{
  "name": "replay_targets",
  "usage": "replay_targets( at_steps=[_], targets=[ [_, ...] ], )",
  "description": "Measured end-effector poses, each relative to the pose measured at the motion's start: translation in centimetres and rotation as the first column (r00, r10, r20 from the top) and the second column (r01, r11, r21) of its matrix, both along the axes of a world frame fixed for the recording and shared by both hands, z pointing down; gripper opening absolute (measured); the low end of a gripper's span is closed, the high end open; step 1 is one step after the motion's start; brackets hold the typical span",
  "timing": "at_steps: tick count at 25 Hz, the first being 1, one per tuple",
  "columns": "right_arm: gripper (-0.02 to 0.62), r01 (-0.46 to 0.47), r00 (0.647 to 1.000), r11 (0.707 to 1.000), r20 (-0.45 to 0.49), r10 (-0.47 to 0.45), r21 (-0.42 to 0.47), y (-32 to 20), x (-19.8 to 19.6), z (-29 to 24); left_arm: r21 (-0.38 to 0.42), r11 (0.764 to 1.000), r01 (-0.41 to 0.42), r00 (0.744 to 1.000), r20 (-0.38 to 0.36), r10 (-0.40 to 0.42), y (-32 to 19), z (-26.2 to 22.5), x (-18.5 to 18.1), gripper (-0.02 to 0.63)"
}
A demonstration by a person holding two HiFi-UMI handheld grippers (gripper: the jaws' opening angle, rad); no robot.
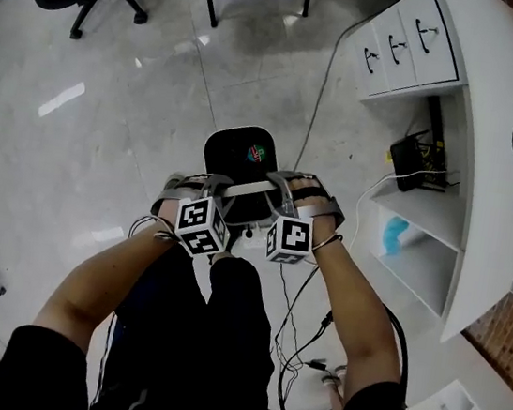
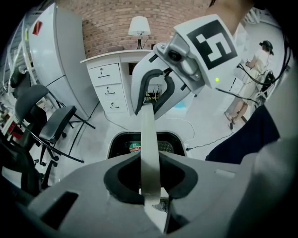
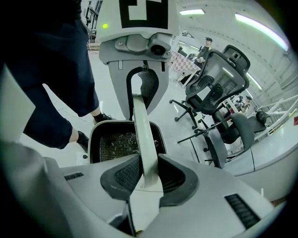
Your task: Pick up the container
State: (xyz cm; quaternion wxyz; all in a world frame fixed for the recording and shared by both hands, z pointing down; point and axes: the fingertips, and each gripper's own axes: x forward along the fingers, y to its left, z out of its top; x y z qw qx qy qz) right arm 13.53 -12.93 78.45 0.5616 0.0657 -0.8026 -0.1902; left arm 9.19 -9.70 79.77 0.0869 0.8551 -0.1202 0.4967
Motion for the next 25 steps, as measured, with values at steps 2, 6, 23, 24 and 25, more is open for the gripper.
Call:
replay_targets(
  at_steps=[2,6,23,24,25],
  targets=[
    [0.095,0.000,1.000,1.000,0.006,0.000,-0.003,0.2,-0.4,-2.5,-0.006,1.000,0.004,1.000,-0.010,-0.004,0.2,-2.4,-0.4,0.072],
    [0.097,-0.012,0.999,1.000,0.035,0.013,-0.018,0.6,-1.4,-6.9,-0.014,1.000,0.020,1.000,-0.018,-0.021,0.7,-6.9,-1.3,0.072],
    [0.094,-0.005,0.996,1.000,0.087,0.003,0.029,0.3,-3.9,-25.3,0.004,1.000,-0.005,0.996,-0.094,0.005,0.2,-25.0,-3.7,0.072],
    [0.095,-0.013,0.996,0.999,0.089,0.009,0.041,0.1,-4.1,-26.2,0.012,1.000,-0.011,0.995,-0.100,0.012,0.0,-26.1,-3.9,0.072],
    [0.095,-0.020,0.996,0.999,0.091,0.015,0.050,-0.1,-4.2,-27.3,0.024,1.000,-0.017,0.994,-0.105,0.020,-0.2,-27.2,-4.1,0.072]
  ],
)
